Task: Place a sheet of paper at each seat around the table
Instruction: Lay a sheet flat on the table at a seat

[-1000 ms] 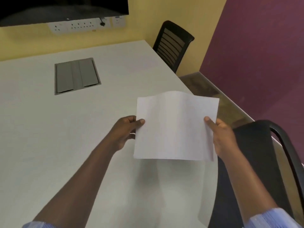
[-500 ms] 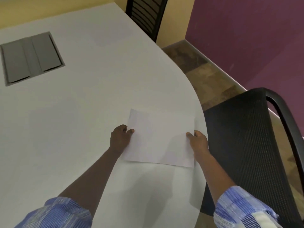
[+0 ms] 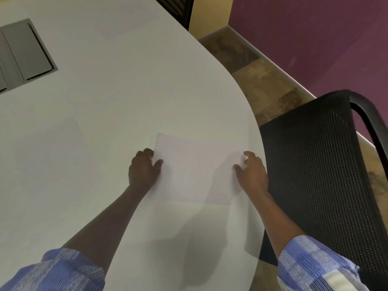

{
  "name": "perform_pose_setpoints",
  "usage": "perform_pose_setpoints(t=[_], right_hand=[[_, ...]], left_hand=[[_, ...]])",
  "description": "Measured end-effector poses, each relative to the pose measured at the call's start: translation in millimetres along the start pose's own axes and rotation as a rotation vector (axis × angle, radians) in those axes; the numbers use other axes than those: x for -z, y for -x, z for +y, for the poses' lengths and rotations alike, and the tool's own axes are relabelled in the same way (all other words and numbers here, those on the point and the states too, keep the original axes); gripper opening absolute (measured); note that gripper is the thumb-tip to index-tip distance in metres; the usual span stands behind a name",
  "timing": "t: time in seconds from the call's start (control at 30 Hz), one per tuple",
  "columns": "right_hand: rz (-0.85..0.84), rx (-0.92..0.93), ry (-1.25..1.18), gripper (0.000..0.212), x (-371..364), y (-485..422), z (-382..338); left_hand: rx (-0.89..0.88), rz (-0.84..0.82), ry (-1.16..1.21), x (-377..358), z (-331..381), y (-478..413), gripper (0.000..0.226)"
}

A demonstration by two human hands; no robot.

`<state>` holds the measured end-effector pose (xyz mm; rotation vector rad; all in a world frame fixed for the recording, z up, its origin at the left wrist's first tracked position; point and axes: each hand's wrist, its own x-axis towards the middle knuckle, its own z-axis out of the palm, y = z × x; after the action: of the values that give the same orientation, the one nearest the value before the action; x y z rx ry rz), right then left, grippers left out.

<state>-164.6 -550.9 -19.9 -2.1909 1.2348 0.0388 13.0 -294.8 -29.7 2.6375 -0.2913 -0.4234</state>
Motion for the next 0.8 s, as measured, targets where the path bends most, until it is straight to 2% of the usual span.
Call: perform_pose_setpoints(t=[0.07,0.13,0.27,0.37,0.8], right_hand=[[-0.026,0.074,0.129,0.070,0.4,2.3,1.0],[-0.115,0.150,0.231,0.086,2.1,2.8,3.8],[-0.338,0.225,0.478,0.117,3.5,0.5,14.0],[-0.391,0.222,0.548,0.124,1.1,-0.3,15.7],[-0.390,0.198,0.535,0.122,2.1,-11.4,-3.1]], left_hand=[[-0.081,-0.005,-0.084,4.4,-3.3,1.4,0.068],[-0.193,-0.084,-0.181,10.4,-9.6,0.9,0.094],[-0.259,-0.377,-0.441,19.3,-28.5,-12.2,0.118],[-0.282,-0.423,-0.543,23.6,-35.8,-20.2,0.125],[-0.271,-0.378,-0.551,27.8,-29.6,-31.9,0.125]])
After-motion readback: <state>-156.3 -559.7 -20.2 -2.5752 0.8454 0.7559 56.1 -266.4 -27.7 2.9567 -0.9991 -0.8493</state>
